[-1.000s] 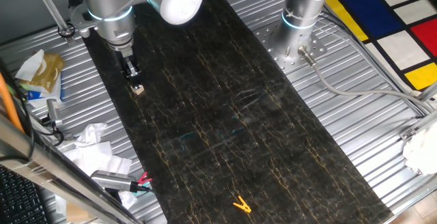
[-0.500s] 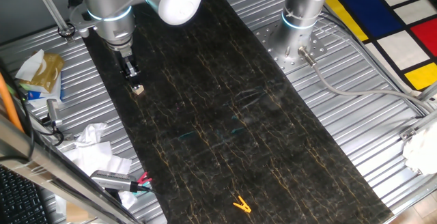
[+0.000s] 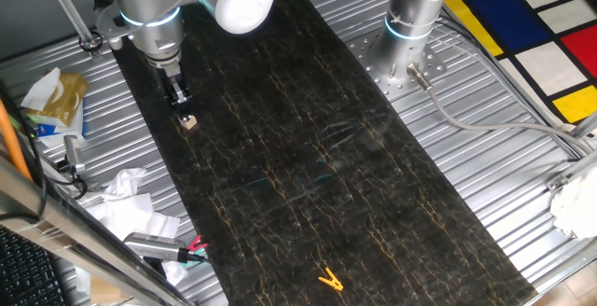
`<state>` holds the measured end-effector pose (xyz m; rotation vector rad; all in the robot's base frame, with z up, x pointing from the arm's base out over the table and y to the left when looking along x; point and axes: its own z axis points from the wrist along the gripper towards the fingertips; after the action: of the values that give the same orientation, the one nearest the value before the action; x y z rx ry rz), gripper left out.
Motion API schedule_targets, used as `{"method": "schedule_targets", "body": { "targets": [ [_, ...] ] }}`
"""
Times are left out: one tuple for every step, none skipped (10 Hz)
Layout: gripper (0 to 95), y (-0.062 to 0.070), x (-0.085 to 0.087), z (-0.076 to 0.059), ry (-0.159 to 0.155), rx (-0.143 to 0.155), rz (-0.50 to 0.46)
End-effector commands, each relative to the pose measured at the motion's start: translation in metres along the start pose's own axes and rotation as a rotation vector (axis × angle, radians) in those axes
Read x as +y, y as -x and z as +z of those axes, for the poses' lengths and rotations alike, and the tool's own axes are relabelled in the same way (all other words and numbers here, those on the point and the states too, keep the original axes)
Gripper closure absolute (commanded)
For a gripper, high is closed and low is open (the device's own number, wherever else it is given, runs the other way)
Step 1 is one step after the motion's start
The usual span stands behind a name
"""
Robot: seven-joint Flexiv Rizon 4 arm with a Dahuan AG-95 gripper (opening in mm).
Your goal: Hold a small block with the gripper and sweep it from left to right on the table
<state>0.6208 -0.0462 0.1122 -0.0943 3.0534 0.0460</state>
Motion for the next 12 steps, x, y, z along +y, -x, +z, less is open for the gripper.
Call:
{"method": "schedule_targets", "body": {
  "targets": [
    [38.0,-0.001,0.000,0.001,0.001,0.000,0.000],
    [38.0,-0.001,0.000,0.001,0.002,-0.001,0.001],
    [38.0,-0.001,0.000,0.002,0.003,-0.004,0.002],
    [38.0,-0.001,0.000,0.003,0.002,-0.007,0.003],
    [38.0,-0.001,0.000,0.005,0.003,-0.009,0.004],
    [38.0,-0.001,0.000,0.007,0.004,-0.011,0.004],
    [38.0,-0.001,-0.001,0.009,0.005,-0.013,0.004],
    [38.0,-0.001,-0.001,0.010,0.005,-0.013,0.004],
    [38.0,-0.001,-0.001,0.011,0.005,-0.012,0.003],
    [38.0,-0.001,-0.001,0.011,0.005,-0.011,0.003],
    [38.0,-0.001,-0.001,0.011,0.005,-0.010,0.005],
    [38.0,-0.001,-0.001,0.011,0.005,-0.008,0.007]
  ]
}}
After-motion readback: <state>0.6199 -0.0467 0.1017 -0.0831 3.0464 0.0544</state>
